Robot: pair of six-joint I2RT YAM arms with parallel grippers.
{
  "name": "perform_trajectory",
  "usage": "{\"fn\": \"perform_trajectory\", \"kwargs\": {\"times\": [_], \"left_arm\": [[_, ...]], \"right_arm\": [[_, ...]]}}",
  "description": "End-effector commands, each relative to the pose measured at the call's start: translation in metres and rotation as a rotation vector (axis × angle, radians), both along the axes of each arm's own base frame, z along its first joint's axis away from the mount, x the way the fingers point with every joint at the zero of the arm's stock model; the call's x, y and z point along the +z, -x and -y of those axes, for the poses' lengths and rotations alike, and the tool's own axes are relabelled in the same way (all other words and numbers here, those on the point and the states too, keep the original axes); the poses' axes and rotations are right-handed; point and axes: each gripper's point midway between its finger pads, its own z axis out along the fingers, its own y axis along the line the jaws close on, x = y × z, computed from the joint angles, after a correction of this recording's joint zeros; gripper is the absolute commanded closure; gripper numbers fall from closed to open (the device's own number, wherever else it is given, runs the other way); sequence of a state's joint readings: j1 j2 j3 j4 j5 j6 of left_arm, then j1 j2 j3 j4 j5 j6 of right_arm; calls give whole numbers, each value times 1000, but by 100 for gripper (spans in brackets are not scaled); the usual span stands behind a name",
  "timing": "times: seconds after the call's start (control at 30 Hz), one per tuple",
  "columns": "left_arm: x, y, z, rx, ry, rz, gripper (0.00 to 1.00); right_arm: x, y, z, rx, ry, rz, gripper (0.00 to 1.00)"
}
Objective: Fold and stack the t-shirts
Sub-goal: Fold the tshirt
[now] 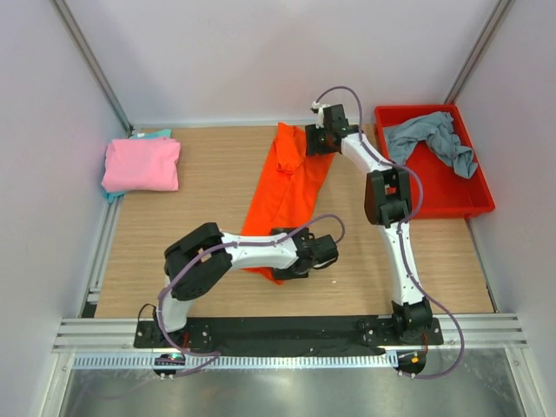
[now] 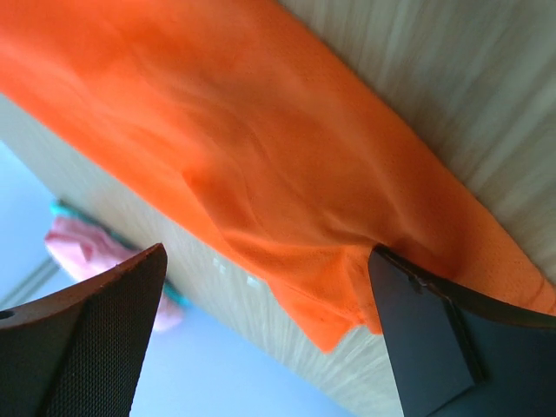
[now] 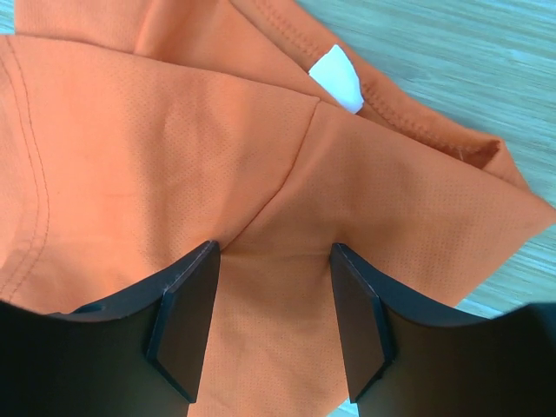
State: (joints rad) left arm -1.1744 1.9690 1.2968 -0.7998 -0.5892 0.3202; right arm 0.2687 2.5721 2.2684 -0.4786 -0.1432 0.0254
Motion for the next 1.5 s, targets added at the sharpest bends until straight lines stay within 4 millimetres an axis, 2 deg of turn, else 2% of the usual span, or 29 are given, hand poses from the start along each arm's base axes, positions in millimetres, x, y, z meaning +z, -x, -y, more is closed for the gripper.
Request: {"fn": "perform_trajectory", "kwargs": {"times": [0.0,0.1,0.27,0.3,0.37,0.47,0.5,0.53,0.57,0.6,0.63,0.67,0.7,0.73,0.77,0.8,0.83,0.87,0.9,0.93,0.97,1.0,1.07,1.1,1.23,1.27,1.33,1.37,1.47], "left_arm": [[-6,15,68,-18,208,-68,0],[3,16,88,-34,234,-65,0],[21,16,105,-22,277,-33,0],[28,15,110,-15,299,-23,0],[41,15,108,5,313,-7,0],[69,14,105,45,365,26,0],[93,13,105,51,422,46,0],[107,10,101,72,451,66,1],[121,7,99,88,485,92,0],[137,3,96,103,527,118,0],[159,-6,87,141,595,148,0],[168,-11,81,171,632,153,1],[173,-22,65,246,684,130,0],[172,-27,57,269,699,94,0],[164,-30,47,350,730,49,0],[159,-34,38,409,752,1,0],[148,-39,22,506,796,-132,0],[134,-38,11,595,814,-208,5],[125,-50,-8,697,847,-267,9],[118,-41,-5,729,891,-392,13],[101,-32,-12,791,887,-469,17],[96,-42,-24,848,924,-490,20],[83,-31,-30,912,951,-601,21],[81,-34,-38,949,968,-625,21],[62,-16,-47,1002,886,-739,21],[56,-11,-46,1007,885,-766,21],[48,-6,-45,1015,881,-797,20],[41,0,-46,1036,863,-823,21],[26,3,-48,1059,825,-844,21]], "right_arm": [[0,1,4,0,-35,-38,40],[18,-4,8,8,-76,-10,40],[43,-4,23,3,-134,5,40],[57,-4,26,0,-145,23,40],[62,0,36,-8,-156,21,40],[97,12,52,-29,-164,64,40],[85,26,58,-50,-161,27,40],[139,31,62,-58,-178,136,40],[149,38,67,-87,-194,151,39],[141,58,69,-102,-198,121,39],[179,72,69,-99,-224,191,38],[188,86,68,-116,-262,186,39],[191,112,65,-103,-298,167,38],[170,122,62,-111,-320,99,38],[186,140,58,-98,-351,112,38],[164,161,56,-112,-382,25,38],[162,176,50,-89,-415,-12,38],[165,189,47,-74,-439,-27,38],[146,209,43,-71,-470,-99,38],[142,219,40,-62,-488,-120,38],[146,229,39,-53,-507,-109,39],[130,242,38,-65,-527,-152,39],[125,261,31,-47,-575,-215,38],[113,275,30,-60,-583,-294,39],[83,314,29,-80,-587,-468,36],[68,329,30,-92,-581,-522,35],[59,340,29,-94,-595,-543,32],[46,353,29,-137,-609,-590,31],[41,359,24,-141,-639,-585,30]]}}
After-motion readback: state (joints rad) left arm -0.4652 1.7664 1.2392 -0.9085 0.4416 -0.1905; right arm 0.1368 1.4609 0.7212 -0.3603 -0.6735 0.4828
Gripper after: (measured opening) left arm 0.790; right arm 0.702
